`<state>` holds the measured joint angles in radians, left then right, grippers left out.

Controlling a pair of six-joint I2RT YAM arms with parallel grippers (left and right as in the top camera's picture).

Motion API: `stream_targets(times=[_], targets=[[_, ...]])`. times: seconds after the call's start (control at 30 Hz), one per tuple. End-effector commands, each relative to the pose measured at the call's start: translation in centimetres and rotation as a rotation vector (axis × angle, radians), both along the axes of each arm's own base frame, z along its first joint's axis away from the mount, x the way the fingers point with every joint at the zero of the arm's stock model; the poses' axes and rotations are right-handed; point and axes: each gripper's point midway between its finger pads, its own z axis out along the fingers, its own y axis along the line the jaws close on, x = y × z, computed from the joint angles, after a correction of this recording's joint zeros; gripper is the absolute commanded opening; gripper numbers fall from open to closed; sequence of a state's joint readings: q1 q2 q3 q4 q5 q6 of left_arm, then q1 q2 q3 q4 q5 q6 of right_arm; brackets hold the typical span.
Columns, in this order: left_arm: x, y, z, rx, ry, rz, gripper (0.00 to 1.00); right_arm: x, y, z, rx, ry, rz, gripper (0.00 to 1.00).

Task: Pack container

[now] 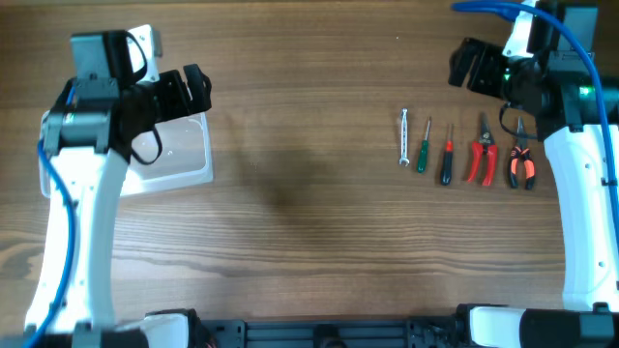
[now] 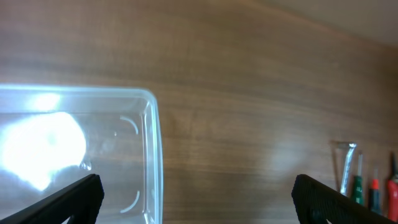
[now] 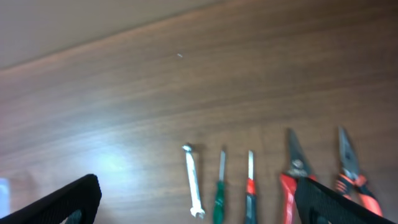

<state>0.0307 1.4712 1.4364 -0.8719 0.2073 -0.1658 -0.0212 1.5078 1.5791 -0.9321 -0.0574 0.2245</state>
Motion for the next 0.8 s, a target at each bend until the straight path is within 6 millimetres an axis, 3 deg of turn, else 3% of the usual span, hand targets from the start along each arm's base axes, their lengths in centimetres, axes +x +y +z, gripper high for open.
stream_targets(times=[0.0,0.1,0.23,0.3,0.4,0.43,0.5,0.63,0.7,0.77], targets=[[0.9,-0.3,-6.3,-0.031,0.204,0.033,0.82,0.0,-1.4,-1.8,-0.06,0.074,-0.038,1.0],[1.2,0.0,-10.7,-0.021,0.319,0.042,0.71,-0.1,-1.3,-3.9,-0.055,0.15,-0.034,1.0],[1.2,1.4,-14.7,0.054,0.417,0.078,0.72,-0.5,-1.2,-5.7,-0.051,0.219,-0.029,1.0],[1.1,1.6,-17.3,0.082,0.479,0.059,0.65,-0.4,-1.2,-5.8,-0.032,0.221,-0.053,1.0],[0.9,1.7,-18.6,0.085,0.512,0.059,0.52,-0.4,-1.2,-5.8,-0.029,0.221,-0.056,1.0],[0.7,1.7,-19.3,0.085,0.533,0.057,0.4,-0.4,-1.2,-5.8,-0.022,0.221,-0.068,1.0],[0.6,1.7,-20.2,0.085,0.554,0.056,0.34,-0.4,-1.2,-5.8,-0.015,0.221,-0.077,1.0],[0.5,1.7,-20.2,0.086,0.556,0.056,0.25,-0.4,-1.2,-5.8,-0.004,0.223,-0.093,1.0],[0.3,1.5,-20.2,0.087,0.565,0.052,0.06,-0.4,-1.2,-5.8,-0.004,0.223,-0.093,1.0],[0.1,1.1,-20.3,0.091,0.573,0.041,0.04,-0.5,-1.2,-5.8,-0.004,0.225,-0.093,1.0]])
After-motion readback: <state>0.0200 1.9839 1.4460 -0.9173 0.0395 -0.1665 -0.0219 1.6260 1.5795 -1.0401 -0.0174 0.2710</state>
